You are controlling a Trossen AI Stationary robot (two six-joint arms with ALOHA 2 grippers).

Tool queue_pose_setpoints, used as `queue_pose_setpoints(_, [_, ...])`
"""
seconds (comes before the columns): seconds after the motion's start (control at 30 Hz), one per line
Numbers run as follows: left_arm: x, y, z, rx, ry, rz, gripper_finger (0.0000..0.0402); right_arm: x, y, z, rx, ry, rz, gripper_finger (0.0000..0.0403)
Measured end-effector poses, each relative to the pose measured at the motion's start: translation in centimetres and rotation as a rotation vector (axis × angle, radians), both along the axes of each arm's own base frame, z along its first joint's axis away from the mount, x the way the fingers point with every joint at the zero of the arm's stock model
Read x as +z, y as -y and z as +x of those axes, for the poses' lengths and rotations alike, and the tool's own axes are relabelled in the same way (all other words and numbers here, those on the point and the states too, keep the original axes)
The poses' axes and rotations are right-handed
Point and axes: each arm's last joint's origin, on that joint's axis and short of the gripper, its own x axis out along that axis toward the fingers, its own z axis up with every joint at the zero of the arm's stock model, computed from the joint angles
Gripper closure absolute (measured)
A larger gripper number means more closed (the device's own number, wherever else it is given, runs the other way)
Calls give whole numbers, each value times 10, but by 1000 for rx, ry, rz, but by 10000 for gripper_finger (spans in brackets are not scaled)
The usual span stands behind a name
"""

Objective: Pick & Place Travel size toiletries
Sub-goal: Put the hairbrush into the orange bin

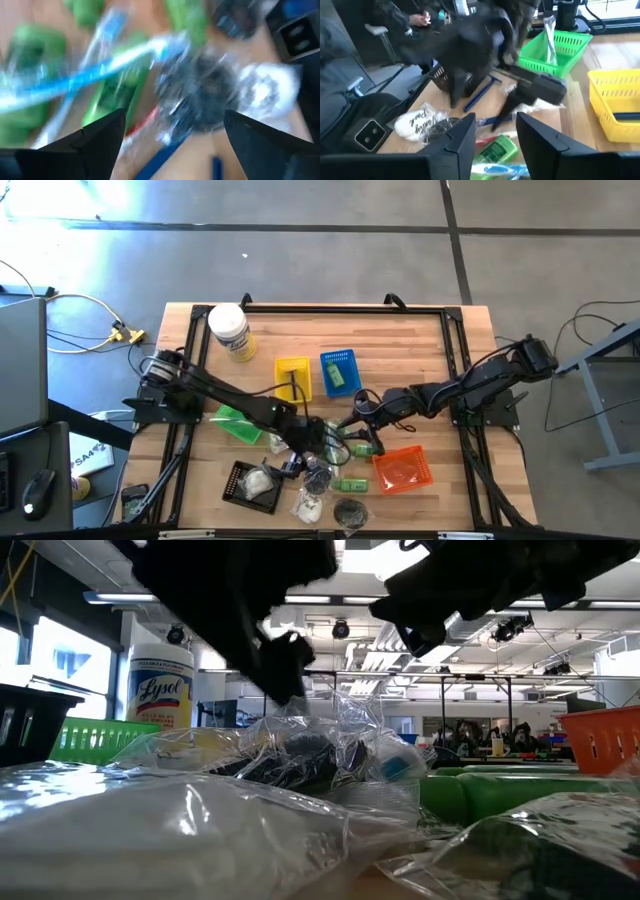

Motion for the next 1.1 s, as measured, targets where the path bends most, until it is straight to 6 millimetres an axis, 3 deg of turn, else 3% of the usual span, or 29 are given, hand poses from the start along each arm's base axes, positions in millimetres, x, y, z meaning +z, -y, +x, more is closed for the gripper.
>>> queue_pose_setpoints(0.2, [-23,3,8,17,-45,1,84,1,1,-3,-1,-31,-4,264])
queue_pose_setpoints(0.4, [-24,1,12,62,-18,47,114,3,1,-5,0,-36,-5,268])
queue_pose_setpoints(0.57, [-24,1,12,61,-13,59,197,4,1,-6,-1,-38,3,268])
queue_pose_setpoints(0.8, [-24,1,12,46,-7,68,379,4,1,-6,1,-39,2,269])
queue_pose_setpoints(1.0, [-24,1,12,46,-6,67,393,4,1,-6,2,-38,2,269])
queue_pose_setpoints(1.1, [-10,0,8,45,22,59,399,4,1,-6,2,-38,1,269])
